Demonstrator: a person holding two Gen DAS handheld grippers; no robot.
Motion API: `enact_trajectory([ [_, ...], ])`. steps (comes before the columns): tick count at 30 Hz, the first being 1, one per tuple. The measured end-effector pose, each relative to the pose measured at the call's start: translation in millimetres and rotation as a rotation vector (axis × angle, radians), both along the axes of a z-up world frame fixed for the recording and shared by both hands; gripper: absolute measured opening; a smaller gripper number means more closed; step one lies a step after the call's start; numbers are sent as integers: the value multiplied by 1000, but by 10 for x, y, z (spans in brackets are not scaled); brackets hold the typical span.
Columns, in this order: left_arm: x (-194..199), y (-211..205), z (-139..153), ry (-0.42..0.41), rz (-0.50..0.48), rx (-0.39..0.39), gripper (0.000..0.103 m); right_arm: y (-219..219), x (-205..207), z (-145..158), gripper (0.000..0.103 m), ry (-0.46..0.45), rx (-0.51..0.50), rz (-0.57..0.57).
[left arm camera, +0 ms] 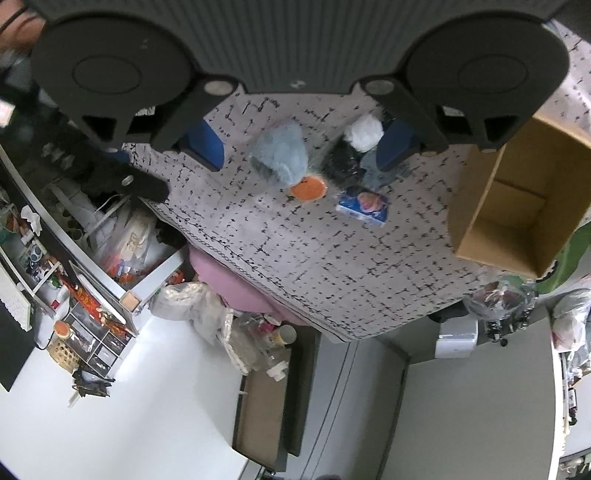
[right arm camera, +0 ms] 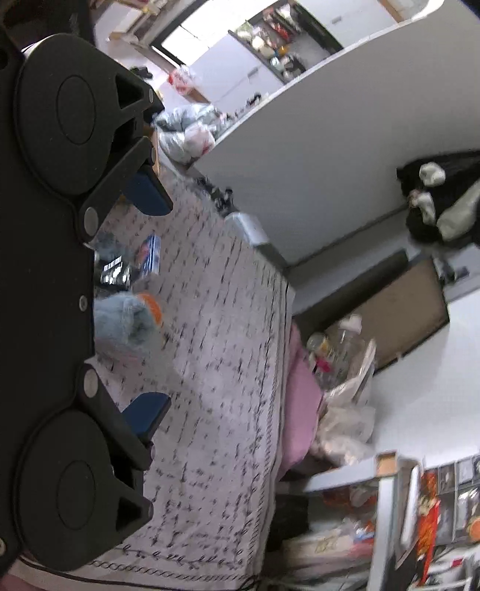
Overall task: Organize soft objects
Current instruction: 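Lower the right gripper onto the grey-blue plush and close on it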
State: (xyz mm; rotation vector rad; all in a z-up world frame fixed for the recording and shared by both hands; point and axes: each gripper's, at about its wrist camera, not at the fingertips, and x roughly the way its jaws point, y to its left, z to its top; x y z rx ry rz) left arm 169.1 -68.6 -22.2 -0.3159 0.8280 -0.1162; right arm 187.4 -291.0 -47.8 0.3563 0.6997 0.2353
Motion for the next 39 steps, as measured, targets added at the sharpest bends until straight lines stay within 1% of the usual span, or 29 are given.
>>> enact_trajectory([
  [3, 91, -81, -68, -5, -11, 6, 89, -34, 26, -128, 102, 24, 11, 1],
  [6, 186, -152, -169, 4, -21, 8, 89, -73, 43, -166, 102, 24, 24, 0],
  [7, 210, -175, -202, 4, -27, 2, 89, -96, 60, -186, 101, 32, 34, -8],
  [9, 279, -228, -279, 20, -31, 6, 88, -152, 104, -251, 101, 49, 50, -25],
  [12, 370, -274, -390, 34, -12, 11, 88, -256, 177, -382, 98, 92, 91, -46],
  [13, 398, -282, -420, 37, -2, 8, 88, -291, 204, -418, 97, 105, 98, -58],
  [16, 495, -309, -515, 57, 13, 7, 88, -378, 262, -497, 96, 120, 104, -90],
  [20, 611, -328, -635, 81, 32, -31, 77, -491, 352, -616, 88, 154, 158, -123],
  [23, 697, -365, -711, 97, 43, -47, 70, -538, 421, -700, 87, 178, 180, -147],
  [25, 757, -389, -769, 109, 47, -58, 67, -563, 471, -763, 85, 196, 207, -152],
  [27, 809, -409, -820, 118, 52, -71, 62, -587, 530, -830, 80, 218, 236, -154],
  [29, 869, -420, -882, 134, 59, -92, 53, -599, 574, -910, 71, 249, 263, -153],
  [30, 899, -430, -911, 141, 62, -100, 50, -602, 595, -950, 68, 263, 277, -151],
  [32, 950, -445, -964, 155, 68, -116, 46, -619, 630, -1031, 61, 291, 322, -150],
  [36, 1040, -489, -1061, 173, 67, -141, 41, -623, 677, -1134, 56, 324, 357, -168],
  [39, 1093, -512, -1154, 190, 80, -144, 38, -622, 707, -1207, 53, 348, 398, -168],
])
